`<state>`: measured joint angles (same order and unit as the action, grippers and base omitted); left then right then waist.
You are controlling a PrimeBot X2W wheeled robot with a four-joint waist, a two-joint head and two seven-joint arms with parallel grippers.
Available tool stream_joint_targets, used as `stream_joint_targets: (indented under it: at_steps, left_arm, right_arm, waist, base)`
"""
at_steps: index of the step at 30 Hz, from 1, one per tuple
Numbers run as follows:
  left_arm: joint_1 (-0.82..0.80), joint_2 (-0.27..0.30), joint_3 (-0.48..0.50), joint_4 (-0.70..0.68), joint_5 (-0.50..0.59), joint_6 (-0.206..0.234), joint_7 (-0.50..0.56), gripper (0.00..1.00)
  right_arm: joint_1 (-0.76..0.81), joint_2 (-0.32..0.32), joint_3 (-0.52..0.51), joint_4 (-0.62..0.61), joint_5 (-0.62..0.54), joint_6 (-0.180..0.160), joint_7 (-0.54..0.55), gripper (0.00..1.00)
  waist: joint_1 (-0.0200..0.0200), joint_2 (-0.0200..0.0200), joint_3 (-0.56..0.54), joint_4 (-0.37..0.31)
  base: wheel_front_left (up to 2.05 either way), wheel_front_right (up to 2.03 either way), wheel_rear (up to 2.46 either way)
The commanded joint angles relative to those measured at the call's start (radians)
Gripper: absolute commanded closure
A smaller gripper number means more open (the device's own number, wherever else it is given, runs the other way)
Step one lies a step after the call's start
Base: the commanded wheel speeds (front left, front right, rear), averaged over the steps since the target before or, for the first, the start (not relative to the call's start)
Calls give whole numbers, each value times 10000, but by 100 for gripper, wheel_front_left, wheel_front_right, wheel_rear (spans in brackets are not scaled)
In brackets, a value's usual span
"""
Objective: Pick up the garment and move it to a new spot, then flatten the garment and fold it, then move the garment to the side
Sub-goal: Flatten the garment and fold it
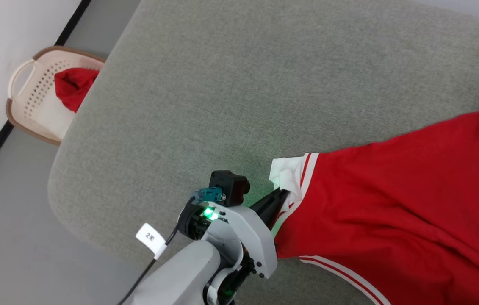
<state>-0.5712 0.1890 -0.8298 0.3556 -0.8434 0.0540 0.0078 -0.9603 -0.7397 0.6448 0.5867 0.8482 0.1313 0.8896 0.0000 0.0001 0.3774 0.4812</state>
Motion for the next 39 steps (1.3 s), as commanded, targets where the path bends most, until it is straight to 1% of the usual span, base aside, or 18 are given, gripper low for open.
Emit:
stream_joint_targets:
  at_steps: [1, 5, 8, 13, 16, 19, 21, 25, 29, 33, 35, 39]
  left_arm:
    - [-101, -60, 9, 97, 5, -38, -76, 100]
    - [-125, -57, 21, 276, -38, -98, -126, 100]
    - [-105, 26, 75, 407, -87, -77, -137, 100]
    - [-178, 311, 203, 448, -238, -14, 169, 100]
    - [-353, 657, 319, 367, -407, 61, 679, 100]
    - [-700, 1099, 404, 278, -534, 171, 1453, 100]
    - [-1032, 1388, 451, 178, -619, 162, 1992, 100]
    - [-1999, 2139, 481, 232, -455, 60, 3077, 100]
    - [-3262, 2577, 656, 645, -363, -90, 3845, 100]
    - [-4589, 2730, 723, 1448, -113, -238, 4283, 100]
    - [-5278, 2711, 732, 1918, 84, -286, 4379, 100]
    - [-6551, 2622, 755, 2998, 443, -348, 4334, 100]
  right_arm:
    - [297, 177, 432, 226, 112, -10, 171, 100]
    - [153, 85, 652, 297, 382, -10, 271, 100]
    - [-87, -10, 743, 425, 477, -11, 102, 100]
    - [-567, 103, 822, 565, 613, -12, -241, 100]
    - [-870, 249, 901, 590, 738, -11, -443, 100]
    - [-1072, 459, 935, 663, 868, -11, -748, 100]
    - [-1198, 652, 940, 728, 929, -11, -1000, 100]
    - [-1452, 1018, 919, 836, 989, -11, -1535, 100]
    - [-1756, 1302, 1000, 903, 827, -11, -2012, 100]
    - [-2152, 1666, 1197, 1014, 461, -11, -2581, 100]
    - [-2373, 1907, 1194, 1173, 318, -11, -2916, 100]
    - [-2924, 2571, 985, 1744, -83, -11, -3864, 100]
  waist:
    - [0, -1, 89, 74]
    - [0, -1, 15, 30]
    - [0, -1, -131, -105]
    - [0, -1, -503, -468]
    - [0, -1, -805, -738]
    - [0, -1, -1195, -1036]
    - [0, -1, -1488, -1234]
    - [0, -1, -2034, -1617]
    - [0, -1, -2449, -2047]
    - [0, -1, -2779, -2519]
    - [0, -1, -2909, -2774]
    - [0, -1, -3170, -3305]
  base:
    - [0, 0, 0]
    - [0, 0, 0]
    - [0, 0, 0]
    - [0, 0, 0]
    - [0, 0, 0]
    - [0, 0, 0]
    - [0, 0, 0]
    - [0, 0, 0]
    - [0, 0, 0]
    - [0, 0, 0]
    - [0, 0, 0]
    - [0, 0, 0]
